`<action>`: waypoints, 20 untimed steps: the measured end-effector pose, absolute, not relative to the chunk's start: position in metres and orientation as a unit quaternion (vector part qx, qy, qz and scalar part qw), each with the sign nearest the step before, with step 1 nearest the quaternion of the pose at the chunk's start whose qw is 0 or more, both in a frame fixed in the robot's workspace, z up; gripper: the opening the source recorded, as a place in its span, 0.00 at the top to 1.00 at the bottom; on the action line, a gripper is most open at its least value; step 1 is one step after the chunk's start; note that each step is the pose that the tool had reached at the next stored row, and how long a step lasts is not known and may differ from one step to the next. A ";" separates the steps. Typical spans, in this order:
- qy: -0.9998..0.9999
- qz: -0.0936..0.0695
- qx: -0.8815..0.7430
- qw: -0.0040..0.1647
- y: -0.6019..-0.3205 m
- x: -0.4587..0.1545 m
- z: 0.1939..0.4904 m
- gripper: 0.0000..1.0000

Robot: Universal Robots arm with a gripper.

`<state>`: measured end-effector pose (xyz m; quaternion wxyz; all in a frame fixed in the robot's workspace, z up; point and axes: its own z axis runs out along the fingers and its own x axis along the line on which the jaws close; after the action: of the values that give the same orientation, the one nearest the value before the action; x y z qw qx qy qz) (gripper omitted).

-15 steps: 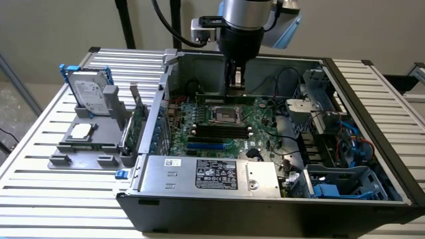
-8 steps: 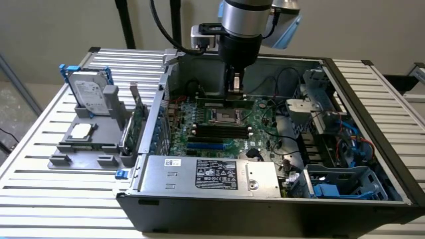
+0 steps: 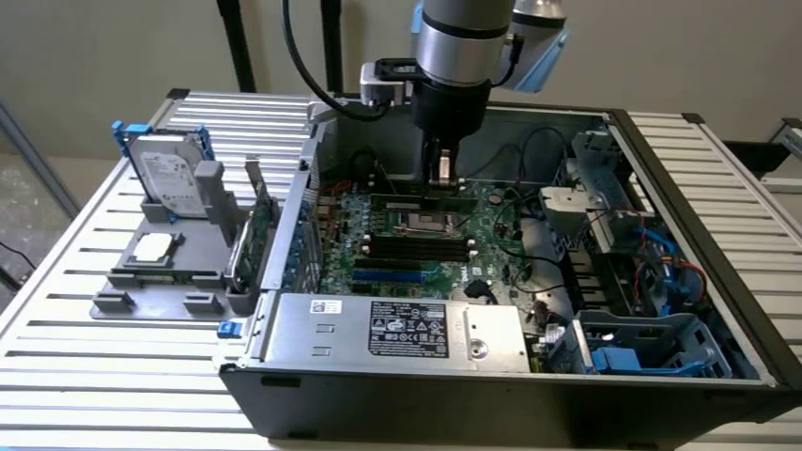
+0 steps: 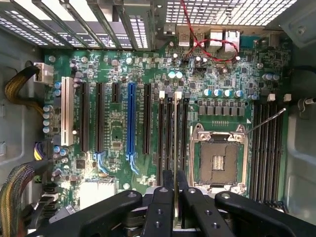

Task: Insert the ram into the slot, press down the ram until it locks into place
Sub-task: 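Insert the ram into the slot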

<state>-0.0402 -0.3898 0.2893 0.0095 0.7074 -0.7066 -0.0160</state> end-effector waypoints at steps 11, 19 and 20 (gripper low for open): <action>-0.707 -0.016 0.707 0.010 -0.390 -0.040 0.269 0.86; -0.707 -0.016 0.707 0.010 -0.395 -0.040 0.255 0.86; -0.707 -0.016 0.707 0.009 -0.395 -0.040 0.253 0.86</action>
<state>-0.0396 -0.3951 0.2530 0.0095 0.7070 -0.7070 -0.0160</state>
